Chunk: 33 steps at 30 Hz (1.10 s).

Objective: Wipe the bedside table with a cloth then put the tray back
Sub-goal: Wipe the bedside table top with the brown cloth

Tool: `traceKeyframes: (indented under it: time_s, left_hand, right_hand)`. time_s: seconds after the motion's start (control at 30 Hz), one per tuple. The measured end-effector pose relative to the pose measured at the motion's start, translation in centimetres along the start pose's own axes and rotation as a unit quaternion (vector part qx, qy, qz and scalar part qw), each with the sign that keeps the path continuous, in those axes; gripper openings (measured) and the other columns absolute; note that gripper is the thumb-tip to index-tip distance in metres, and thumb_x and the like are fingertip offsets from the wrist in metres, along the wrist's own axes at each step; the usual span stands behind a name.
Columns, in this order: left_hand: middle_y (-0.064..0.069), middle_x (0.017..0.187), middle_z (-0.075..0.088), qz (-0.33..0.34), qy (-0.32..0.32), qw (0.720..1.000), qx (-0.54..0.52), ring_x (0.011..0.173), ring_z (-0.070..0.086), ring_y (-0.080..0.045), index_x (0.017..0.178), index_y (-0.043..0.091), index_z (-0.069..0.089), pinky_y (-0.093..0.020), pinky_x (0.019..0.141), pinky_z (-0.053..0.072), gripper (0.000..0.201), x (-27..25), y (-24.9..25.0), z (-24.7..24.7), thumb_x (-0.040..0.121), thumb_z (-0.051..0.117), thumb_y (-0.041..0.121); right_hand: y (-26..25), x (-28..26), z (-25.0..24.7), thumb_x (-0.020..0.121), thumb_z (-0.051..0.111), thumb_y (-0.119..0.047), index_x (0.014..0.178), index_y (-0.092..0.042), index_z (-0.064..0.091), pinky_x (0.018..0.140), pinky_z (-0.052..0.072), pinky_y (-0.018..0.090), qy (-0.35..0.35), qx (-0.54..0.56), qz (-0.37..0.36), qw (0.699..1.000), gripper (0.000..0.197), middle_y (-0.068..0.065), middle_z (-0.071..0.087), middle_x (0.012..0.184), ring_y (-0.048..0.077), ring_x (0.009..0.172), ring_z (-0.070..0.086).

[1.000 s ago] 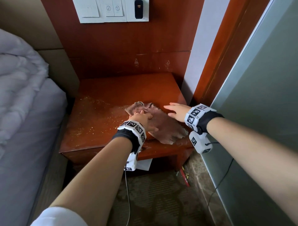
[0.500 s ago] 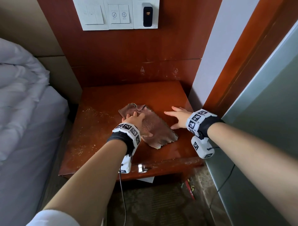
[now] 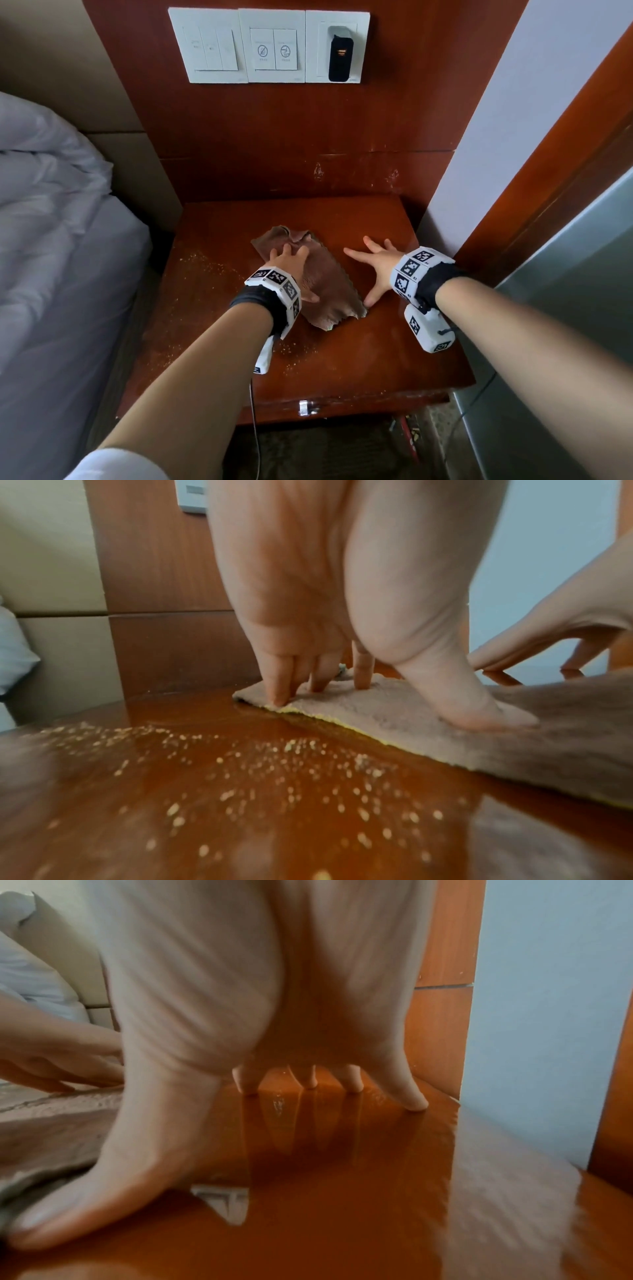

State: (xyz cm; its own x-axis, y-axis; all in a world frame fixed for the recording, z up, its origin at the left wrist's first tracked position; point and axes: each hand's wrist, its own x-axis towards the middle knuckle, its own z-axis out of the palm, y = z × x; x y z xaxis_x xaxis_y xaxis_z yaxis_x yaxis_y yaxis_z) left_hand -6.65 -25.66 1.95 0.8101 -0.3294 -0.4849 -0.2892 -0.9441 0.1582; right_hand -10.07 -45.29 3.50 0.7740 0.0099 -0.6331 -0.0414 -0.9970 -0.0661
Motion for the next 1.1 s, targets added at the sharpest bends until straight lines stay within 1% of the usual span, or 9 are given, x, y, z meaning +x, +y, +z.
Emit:
traceKeyframes:
  time_s: [0.07,0.23,0.37,0.47,0.57,0.7,0.8,0.97,1.1]
  left_hand:
    - [-0.013,0.157,0.013,0.005,0.0,1.0,0.001,0.144,0.009,-0.041,0.146,0.022,0.018,-0.057,0.11,0.032,0.103,0.3,0.0,-0.2,0.067,0.08,0.045]
    - [-0.015,0.159,0.002,0.006,-0.018,0.999,0.029,0.145,0.005,-0.043,0.151,0.03,0.005,-0.056,0.112,0.03,0.108,0.5,0.3,-0.8,0.072,0.076,0.047]
    - [-0.015,0.157,0.006,0.005,-0.018,0.998,0.06,0.144,0.01,-0.04,0.152,0.031,0.007,-0.052,0.111,0.033,0.102,-0.1,0.8,-0.8,0.076,0.072,0.047]
    - [-0.011,0.159,0.004,0.012,-0.016,0.998,0.066,0.146,0.006,-0.04,0.152,0.031,0.007,-0.051,0.112,0.032,0.096,-0.8,1.0,-0.5,0.08,0.069,0.046]
    - [-0.011,0.159,0.007,0.032,-0.022,0.996,0.082,0.145,0.01,-0.04,0.153,0.028,0.009,-0.049,0.113,0.031,0.088,-1.6,1.4,-0.3,0.085,0.064,0.041]
    - [-0.011,0.16,-0.002,0.047,-0.039,0.995,0.081,0.146,0.007,-0.037,0.153,0.028,0.007,-0.046,0.118,0.023,0.084,-2.7,1.0,0.3,0.089,0.06,0.038]
    - [-0.01,0.16,-0.003,0.054,-0.04,0.995,0.079,0.147,0.005,-0.036,0.153,0.029,0.008,-0.047,0.118,0.022,0.084,-3.6,0.6,0.9,0.089,0.061,0.036]
    - [-0.012,0.16,-0.004,0.094,-0.015,0.992,0.088,0.148,0.001,-0.033,0.153,0.017,0.013,-0.045,0.119,0.021,0.077,-5.5,0.6,1.9,0.091,0.058,0.027]
    - [-0.01,0.16,-0.01,0.128,-0.028,0.987,0.089,0.148,-0.006,-0.029,0.153,0.011,0.006,-0.039,0.121,0.015,0.078,-6.1,-0.2,2.7,0.094,0.054,0.026]
  right_hand:
    - [0.0,0.3,-0.1,0.065,0.082,-0.044,0.146,-0.052,-0.004,0.113,0.01,0.065,-0.002,0.002,-0.003,1.0,0.118,-0.003,-0.022,0.158,0.041,0.143,-0.018]
    - [0.4,0.8,-0.2,0.063,0.082,-0.047,0.144,-0.053,-0.006,0.112,0.011,0.067,-0.001,-0.003,-0.007,1.0,0.12,-0.004,-0.024,0.157,0.04,0.143,-0.02]
    - [0.2,0.8,-0.2,0.064,0.082,-0.046,0.145,-0.053,-0.006,0.11,0.007,0.069,-0.006,-0.004,-0.007,1.0,0.12,-0.005,-0.026,0.157,0.039,0.143,-0.02]
    - [0.1,0.5,-0.3,0.065,0.081,-0.046,0.145,-0.053,-0.006,0.109,0.006,0.068,-0.004,-0.004,-0.007,1.0,0.119,-0.005,-0.026,0.157,0.039,0.143,-0.02]
    - [0.1,0.3,-0.2,0.066,0.081,-0.046,0.146,-0.052,-0.007,0.11,0.004,0.067,-0.004,-0.004,-0.007,1.0,0.118,-0.004,-0.026,0.157,0.039,0.143,-0.02]
    - [0.0,0.3,-0.2,0.067,0.08,-0.047,0.146,-0.052,-0.006,0.109,0.005,0.068,-0.001,-0.007,-0.006,1.0,0.117,-0.003,-0.025,0.157,0.04,0.143,-0.02]
    - [0.1,0.3,-0.1,0.067,0.08,-0.046,0.146,-0.051,-0.006,0.11,0.007,0.067,-0.001,0.006,-0.005,1.0,0.117,-0.003,-0.025,0.157,0.04,0.143,-0.021]
    - [-0.1,-0.1,0.1,0.07,0.078,-0.046,0.147,-0.049,-0.006,0.112,0.009,0.065,0.0,0.011,-0.004,1.0,0.114,-0.002,-0.024,0.158,0.04,0.143,-0.02]
    - [-0.5,-0.3,-0.1,0.072,0.076,-0.046,0.148,-0.046,-0.006,0.112,0.009,0.065,0.0,0.008,-0.001,1.0,0.112,0.0,-0.023,0.158,0.041,0.143,-0.018]
